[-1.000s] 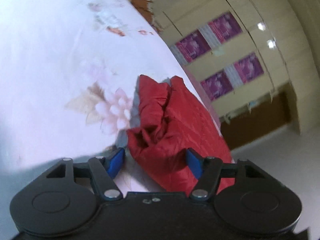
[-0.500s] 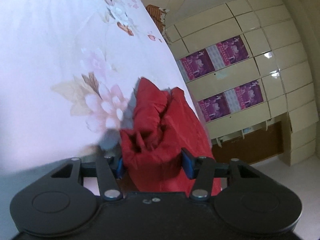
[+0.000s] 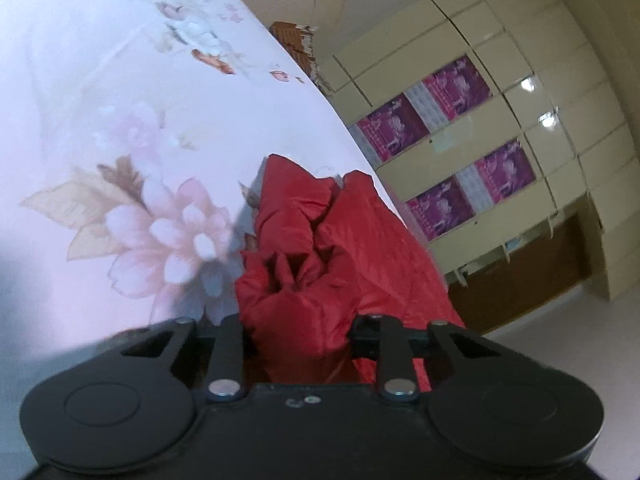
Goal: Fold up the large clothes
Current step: 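Grasp the jacket side edge with both grippers and lift it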
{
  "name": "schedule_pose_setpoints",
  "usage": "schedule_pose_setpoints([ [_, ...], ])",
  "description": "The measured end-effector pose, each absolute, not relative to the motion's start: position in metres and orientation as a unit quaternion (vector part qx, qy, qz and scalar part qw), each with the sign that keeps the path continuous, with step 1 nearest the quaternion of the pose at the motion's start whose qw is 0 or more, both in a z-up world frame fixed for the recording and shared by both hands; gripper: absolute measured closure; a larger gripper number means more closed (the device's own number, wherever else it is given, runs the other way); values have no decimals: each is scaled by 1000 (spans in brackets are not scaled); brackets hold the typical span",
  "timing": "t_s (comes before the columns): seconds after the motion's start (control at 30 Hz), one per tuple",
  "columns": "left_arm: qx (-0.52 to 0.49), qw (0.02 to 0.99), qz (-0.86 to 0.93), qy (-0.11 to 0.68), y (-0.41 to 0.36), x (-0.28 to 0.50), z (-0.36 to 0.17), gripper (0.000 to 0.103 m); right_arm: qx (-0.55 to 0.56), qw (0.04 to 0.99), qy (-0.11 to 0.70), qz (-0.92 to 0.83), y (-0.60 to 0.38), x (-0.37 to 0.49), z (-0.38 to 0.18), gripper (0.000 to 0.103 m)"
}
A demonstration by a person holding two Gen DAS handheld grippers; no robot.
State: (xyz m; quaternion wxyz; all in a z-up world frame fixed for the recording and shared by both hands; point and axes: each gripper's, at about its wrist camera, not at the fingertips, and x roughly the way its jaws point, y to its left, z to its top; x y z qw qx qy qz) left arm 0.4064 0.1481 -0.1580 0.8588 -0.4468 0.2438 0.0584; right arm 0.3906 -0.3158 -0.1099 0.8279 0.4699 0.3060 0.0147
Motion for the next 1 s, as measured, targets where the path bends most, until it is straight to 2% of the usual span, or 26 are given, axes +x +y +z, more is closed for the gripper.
schedule_pose_setpoints([
  [0.03,-447,859,56,245,149,405,-156,82,466,830,305,18,-316,391,-107,82],
  [0.17,-447,859,47,246,148,398,-148,87,448,842,299,26,-317,384,-89,88],
  [0.43,-451,855,34,255,121,364,-136,87,442,845,300,24,-342,346,-71,88],
  [1.0,-451,851,56,265,61,211,-136,87,439,834,328,58,-416,205,-68,88],
])
